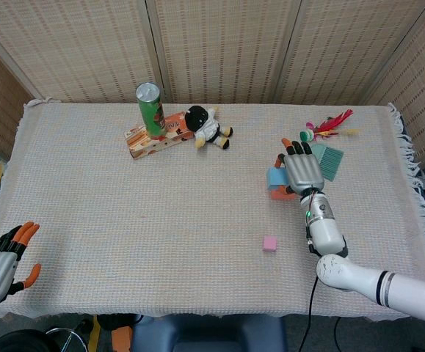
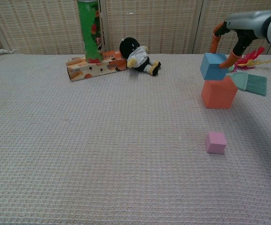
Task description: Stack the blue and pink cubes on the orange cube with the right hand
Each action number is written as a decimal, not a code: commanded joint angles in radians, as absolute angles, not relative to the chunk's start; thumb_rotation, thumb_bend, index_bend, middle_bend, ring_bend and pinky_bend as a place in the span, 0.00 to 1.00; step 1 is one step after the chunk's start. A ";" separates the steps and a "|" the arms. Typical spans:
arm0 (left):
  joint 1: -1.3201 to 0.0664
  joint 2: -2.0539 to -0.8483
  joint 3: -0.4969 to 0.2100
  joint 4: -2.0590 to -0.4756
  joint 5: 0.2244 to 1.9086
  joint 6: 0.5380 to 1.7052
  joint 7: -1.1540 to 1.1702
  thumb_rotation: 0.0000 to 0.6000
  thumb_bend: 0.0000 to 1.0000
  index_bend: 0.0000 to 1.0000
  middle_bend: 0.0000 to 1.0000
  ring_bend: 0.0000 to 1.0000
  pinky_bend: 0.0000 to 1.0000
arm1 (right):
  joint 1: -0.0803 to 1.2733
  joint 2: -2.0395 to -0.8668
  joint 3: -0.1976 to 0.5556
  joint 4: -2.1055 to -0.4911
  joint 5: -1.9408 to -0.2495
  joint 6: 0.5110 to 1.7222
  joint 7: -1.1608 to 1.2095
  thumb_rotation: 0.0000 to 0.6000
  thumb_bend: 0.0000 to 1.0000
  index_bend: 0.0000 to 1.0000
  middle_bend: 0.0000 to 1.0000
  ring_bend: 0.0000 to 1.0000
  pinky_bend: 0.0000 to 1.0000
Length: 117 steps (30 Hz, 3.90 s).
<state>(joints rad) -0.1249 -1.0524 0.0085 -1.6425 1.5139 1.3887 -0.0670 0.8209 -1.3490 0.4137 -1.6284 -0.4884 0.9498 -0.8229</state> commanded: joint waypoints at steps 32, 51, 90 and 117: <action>-0.136 -1.067 0.003 -1.635 1.485 1.360 -0.040 1.00 0.44 0.01 0.00 0.00 0.11 | 0.897 -1.337 0.224 -1.439 -0.542 0.866 -0.627 1.00 0.16 0.54 0.00 0.00 0.00; -0.140 -1.067 0.005 -1.636 1.481 1.350 -0.037 1.00 0.44 0.01 0.00 0.00 0.12 | 0.909 -1.350 0.195 -1.436 -0.552 0.902 -0.617 1.00 0.16 0.53 0.00 0.00 0.00; -0.136 -1.061 0.013 -1.647 1.498 1.362 -0.036 1.00 0.44 0.02 0.00 0.00 0.14 | 0.861 -1.253 0.176 -1.671 -0.608 1.105 -0.636 1.00 0.16 0.14 0.00 0.00 0.00; -0.133 -1.030 0.037 -1.652 1.563 1.382 -0.123 1.00 0.44 0.02 0.00 0.00 0.17 | 0.487 -1.414 -0.046 -1.943 -0.972 1.383 -0.684 1.00 0.16 0.29 0.00 0.00 0.00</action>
